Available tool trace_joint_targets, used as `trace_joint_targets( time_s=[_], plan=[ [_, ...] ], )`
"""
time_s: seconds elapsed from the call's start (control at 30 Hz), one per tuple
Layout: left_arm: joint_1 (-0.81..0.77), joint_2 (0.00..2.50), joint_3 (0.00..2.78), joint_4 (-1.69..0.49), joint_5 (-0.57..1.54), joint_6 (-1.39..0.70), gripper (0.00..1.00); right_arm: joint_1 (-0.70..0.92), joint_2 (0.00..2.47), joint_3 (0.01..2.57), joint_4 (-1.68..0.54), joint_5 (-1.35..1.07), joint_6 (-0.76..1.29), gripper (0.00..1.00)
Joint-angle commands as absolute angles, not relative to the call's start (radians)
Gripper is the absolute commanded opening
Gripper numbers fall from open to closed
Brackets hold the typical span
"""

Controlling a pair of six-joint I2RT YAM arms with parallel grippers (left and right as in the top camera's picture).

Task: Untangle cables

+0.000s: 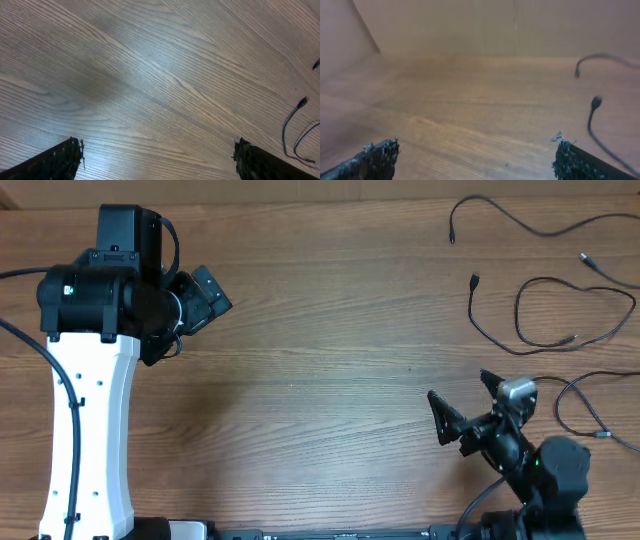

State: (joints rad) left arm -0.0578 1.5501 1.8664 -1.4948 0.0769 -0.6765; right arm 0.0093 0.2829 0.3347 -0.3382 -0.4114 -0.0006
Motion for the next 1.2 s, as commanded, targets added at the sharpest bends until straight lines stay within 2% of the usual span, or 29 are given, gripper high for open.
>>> trace_joint_targets(
  time_s=[0.0,0.43,1.17],
  plan=[
    [-0.059,1.53,1.882,-1.492,0.067,-0.657,1.0,-0.001,0.186,0.242,-0.274,-0.371,-0.009,1.0],
    [-0.059,1.53,1.882,-1.492,0.067,-0.657,0.99,-0.001,0.024,0.044,-0.021,-0.262,-0.009,1.0],
    [-0.059,1.53,1.882,-1.492,0.067,-0.657,1.0,-0.018,0.025,0.009,-0.08,-0.108,-0.005,1.0]
  ],
)
